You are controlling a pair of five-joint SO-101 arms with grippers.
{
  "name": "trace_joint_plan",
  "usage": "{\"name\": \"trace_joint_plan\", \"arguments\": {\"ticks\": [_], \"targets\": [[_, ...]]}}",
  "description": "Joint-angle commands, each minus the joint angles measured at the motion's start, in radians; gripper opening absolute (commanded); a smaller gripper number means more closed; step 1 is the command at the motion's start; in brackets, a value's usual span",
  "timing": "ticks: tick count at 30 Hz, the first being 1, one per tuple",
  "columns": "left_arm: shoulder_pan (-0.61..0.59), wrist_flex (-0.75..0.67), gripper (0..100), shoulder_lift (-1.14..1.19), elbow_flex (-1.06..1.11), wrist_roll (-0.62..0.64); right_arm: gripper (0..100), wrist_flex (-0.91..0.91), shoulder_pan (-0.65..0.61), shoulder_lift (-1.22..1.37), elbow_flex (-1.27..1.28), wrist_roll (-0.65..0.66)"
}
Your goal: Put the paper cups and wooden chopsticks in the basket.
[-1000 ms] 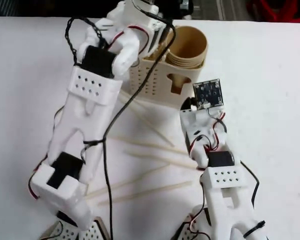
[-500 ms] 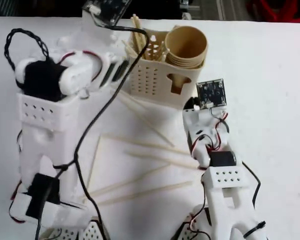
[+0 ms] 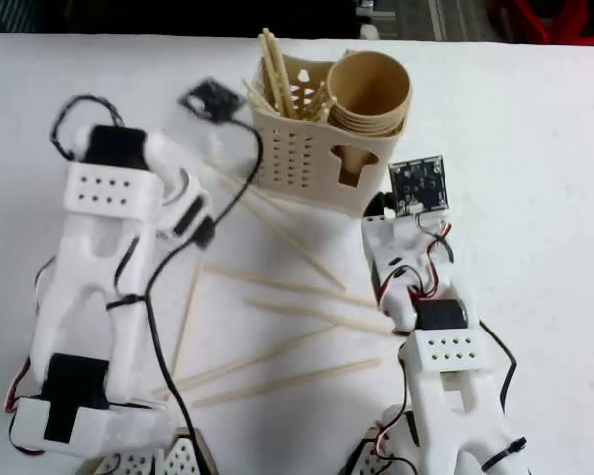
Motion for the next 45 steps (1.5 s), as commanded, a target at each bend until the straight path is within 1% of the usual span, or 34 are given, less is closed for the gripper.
{"name": "trace_joint_plan", "arguments": {"ticks": [1, 5, 10, 16, 19, 21, 23, 27, 32, 38, 41, 45], "targets": [[-0.008, -0.181, 21, -0.045, 0.219, -0.009, 2.5, -0.022, 0.007, -0.035, -0.012, -0.002], [-0.008, -0.324, 21, -0.038, 0.404, -0.003, 2.5, -0.022, 0.007, -0.035, -0.012, -0.002], [-0.018, -0.445, 21, -0.036, 0.552, -0.002, 2.5, -0.022, 0.007, -0.035, -0.012, -0.002], [-0.116, -0.605, 21, -0.035, 0.683, -0.009, 2.5, -0.022, 0.004, -0.035, -0.012, -0.002], [-0.122, -0.657, 21, -0.035, 0.747, -0.043, 2.5, -0.022, 0.001, -0.035, -0.012, -0.002], [-0.107, -0.667, 21, -0.035, 0.783, -0.074, 2.5, -0.022, 0.001, -0.035, -0.012, -0.002], [-0.099, -0.666, 20, -0.035, 0.792, -0.078, 2.5, -0.022, 0.001, -0.035, -0.012, -0.002], [-0.094, -0.666, 14, -0.033, 0.793, -0.086, 2.5, -0.022, 0.001, -0.035, -0.011, -0.002], [-0.094, -0.663, 10, 0.002, 0.786, -0.086, 2.5, -0.022, 0.001, -0.035, -0.011, -0.002], [-0.093, -0.572, 3, 0.170, 0.640, -0.084, 2.5, -0.022, 0.001, -0.035, -0.011, -0.002], [-0.094, -0.537, 2, 0.228, 0.568, -0.081, 2.5, -0.022, 0.001, -0.035, -0.011, -0.002], [-0.094, -0.526, 2, 0.209, 0.522, -0.078, 2.5, -0.022, 0.002, -0.035, -0.011, -0.002]]}}
